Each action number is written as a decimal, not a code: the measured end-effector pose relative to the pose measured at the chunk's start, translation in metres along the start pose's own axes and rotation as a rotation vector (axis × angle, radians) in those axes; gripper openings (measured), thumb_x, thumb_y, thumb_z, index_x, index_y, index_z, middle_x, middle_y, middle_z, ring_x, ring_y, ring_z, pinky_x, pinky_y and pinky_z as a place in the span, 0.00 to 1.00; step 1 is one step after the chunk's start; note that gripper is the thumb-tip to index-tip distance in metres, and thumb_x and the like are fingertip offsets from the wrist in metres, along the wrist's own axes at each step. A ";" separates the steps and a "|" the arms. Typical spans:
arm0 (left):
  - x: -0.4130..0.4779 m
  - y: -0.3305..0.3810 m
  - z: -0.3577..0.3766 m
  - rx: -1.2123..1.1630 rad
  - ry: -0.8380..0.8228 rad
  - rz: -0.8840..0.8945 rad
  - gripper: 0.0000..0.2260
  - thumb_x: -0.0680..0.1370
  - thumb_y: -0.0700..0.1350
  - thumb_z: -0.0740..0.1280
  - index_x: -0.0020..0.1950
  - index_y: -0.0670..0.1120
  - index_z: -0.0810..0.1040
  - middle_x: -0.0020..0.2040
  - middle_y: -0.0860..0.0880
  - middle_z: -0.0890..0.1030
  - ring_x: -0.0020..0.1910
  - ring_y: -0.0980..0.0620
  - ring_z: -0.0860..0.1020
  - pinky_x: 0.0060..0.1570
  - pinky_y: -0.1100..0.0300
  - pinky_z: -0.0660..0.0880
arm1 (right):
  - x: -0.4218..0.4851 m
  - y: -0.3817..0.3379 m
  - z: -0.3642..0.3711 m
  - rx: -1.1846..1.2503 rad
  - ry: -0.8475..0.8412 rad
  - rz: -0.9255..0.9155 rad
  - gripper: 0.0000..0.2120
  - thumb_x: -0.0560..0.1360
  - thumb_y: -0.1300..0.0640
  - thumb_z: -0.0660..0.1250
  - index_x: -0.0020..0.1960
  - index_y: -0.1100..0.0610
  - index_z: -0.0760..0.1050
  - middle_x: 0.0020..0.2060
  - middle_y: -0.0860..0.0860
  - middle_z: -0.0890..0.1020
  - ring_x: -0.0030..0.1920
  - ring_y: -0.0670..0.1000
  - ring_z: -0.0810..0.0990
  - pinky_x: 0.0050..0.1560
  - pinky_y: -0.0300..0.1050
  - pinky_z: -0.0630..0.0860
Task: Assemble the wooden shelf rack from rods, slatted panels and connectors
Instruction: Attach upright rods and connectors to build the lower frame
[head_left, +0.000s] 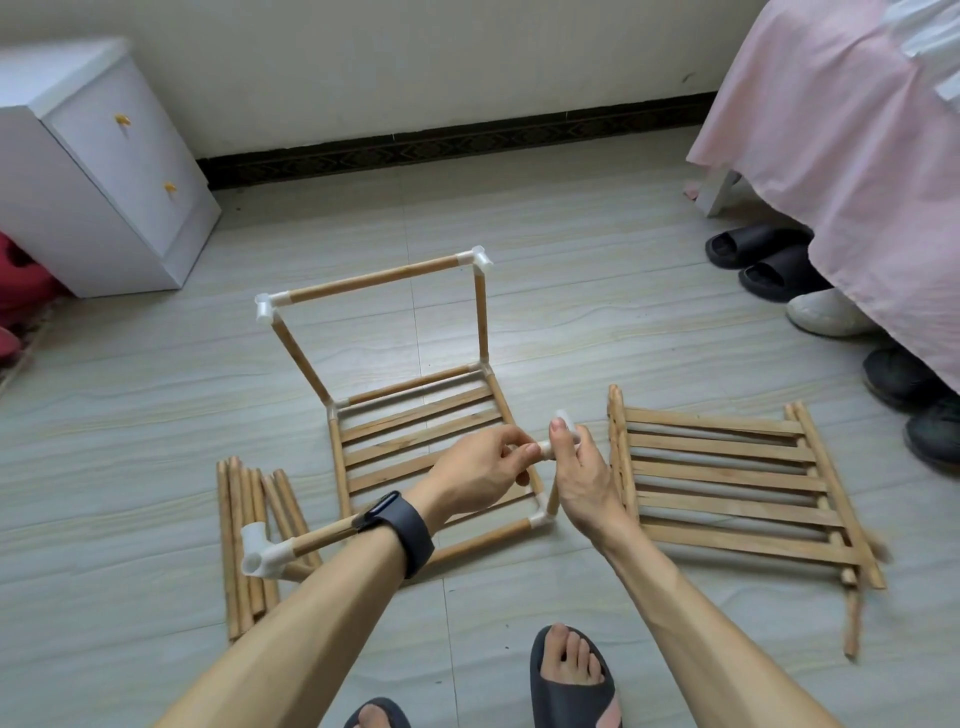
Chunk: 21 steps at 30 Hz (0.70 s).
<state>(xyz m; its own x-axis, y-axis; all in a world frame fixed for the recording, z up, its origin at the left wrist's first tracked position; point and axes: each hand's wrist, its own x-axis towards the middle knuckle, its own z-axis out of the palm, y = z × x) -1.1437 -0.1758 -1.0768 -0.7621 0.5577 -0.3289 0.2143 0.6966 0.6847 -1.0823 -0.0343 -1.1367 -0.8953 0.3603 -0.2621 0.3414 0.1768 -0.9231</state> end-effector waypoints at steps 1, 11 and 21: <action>-0.001 0.000 -0.002 -0.029 -0.005 -0.006 0.12 0.84 0.56 0.60 0.58 0.52 0.79 0.42 0.56 0.84 0.43 0.56 0.80 0.45 0.57 0.75 | -0.001 -0.001 -0.001 -0.002 0.000 -0.010 0.29 0.79 0.31 0.51 0.55 0.54 0.75 0.44 0.47 0.79 0.47 0.41 0.77 0.43 0.35 0.68; -0.094 -0.103 -0.112 0.165 0.512 -0.305 0.12 0.84 0.57 0.59 0.57 0.54 0.78 0.49 0.56 0.79 0.49 0.54 0.78 0.48 0.54 0.76 | -0.002 -0.003 -0.004 -0.060 0.034 -0.053 0.27 0.78 0.31 0.49 0.46 0.53 0.72 0.40 0.49 0.75 0.42 0.47 0.75 0.41 0.42 0.68; -0.105 -0.157 -0.066 -1.009 0.657 -0.517 0.12 0.86 0.47 0.59 0.54 0.46 0.81 0.51 0.45 0.85 0.42 0.47 0.85 0.39 0.56 0.79 | -0.005 -0.002 -0.001 -0.044 0.042 -0.010 0.28 0.80 0.31 0.49 0.46 0.53 0.74 0.43 0.50 0.76 0.47 0.46 0.74 0.43 0.43 0.67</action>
<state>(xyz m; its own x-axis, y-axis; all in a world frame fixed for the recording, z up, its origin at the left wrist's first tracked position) -1.1373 -0.3731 -1.1069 -0.8329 -0.1927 -0.5187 -0.5215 -0.0401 0.8523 -1.0782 -0.0357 -1.1336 -0.8864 0.3960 -0.2399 0.3453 0.2202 -0.9123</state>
